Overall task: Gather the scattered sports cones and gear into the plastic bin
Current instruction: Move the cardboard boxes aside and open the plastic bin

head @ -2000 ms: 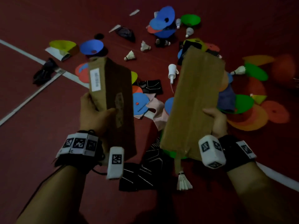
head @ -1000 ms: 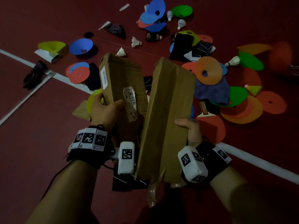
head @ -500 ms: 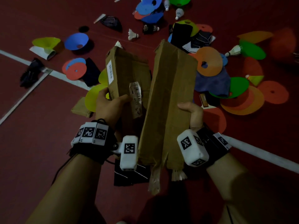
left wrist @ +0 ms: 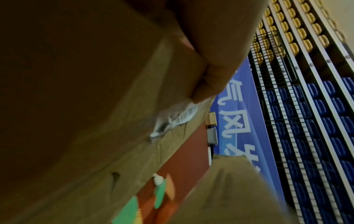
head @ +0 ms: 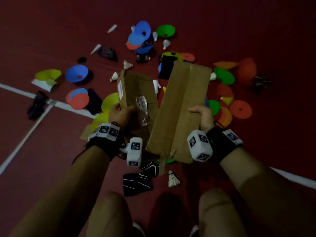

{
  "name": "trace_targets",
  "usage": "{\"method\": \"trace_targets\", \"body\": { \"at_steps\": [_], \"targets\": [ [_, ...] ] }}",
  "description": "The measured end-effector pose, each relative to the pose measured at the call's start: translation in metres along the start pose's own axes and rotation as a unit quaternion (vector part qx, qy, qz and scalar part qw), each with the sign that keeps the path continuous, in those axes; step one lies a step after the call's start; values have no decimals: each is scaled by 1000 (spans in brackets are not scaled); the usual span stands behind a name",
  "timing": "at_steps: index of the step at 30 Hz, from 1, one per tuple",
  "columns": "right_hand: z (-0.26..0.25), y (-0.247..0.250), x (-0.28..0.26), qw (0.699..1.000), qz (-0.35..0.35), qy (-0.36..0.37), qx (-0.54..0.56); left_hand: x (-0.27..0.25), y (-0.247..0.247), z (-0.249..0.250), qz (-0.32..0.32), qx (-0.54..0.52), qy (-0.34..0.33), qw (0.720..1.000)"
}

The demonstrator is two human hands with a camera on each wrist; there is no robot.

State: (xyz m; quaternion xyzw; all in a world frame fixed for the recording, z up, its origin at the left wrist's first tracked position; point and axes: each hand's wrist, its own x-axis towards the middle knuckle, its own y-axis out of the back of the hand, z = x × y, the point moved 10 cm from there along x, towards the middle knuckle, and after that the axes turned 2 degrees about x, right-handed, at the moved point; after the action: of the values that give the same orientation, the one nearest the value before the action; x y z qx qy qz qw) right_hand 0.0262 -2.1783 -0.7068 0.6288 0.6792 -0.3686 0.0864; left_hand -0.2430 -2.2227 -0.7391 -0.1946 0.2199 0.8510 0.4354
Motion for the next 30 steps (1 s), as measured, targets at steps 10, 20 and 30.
{"method": "trace_targets", "body": {
  "at_steps": [10,20,30],
  "targets": [
    [-307,-83,-199,995,51,61,-57,-222,4,357,-35,61,-85,994],
    [-548,-3,-369,976,135,160,-54,-380,-118,559,-107,56,-210,970],
    [-644,115,-376,930,254,266,23,-396,-243,597,-153,42,-236,959]
  ]
}}
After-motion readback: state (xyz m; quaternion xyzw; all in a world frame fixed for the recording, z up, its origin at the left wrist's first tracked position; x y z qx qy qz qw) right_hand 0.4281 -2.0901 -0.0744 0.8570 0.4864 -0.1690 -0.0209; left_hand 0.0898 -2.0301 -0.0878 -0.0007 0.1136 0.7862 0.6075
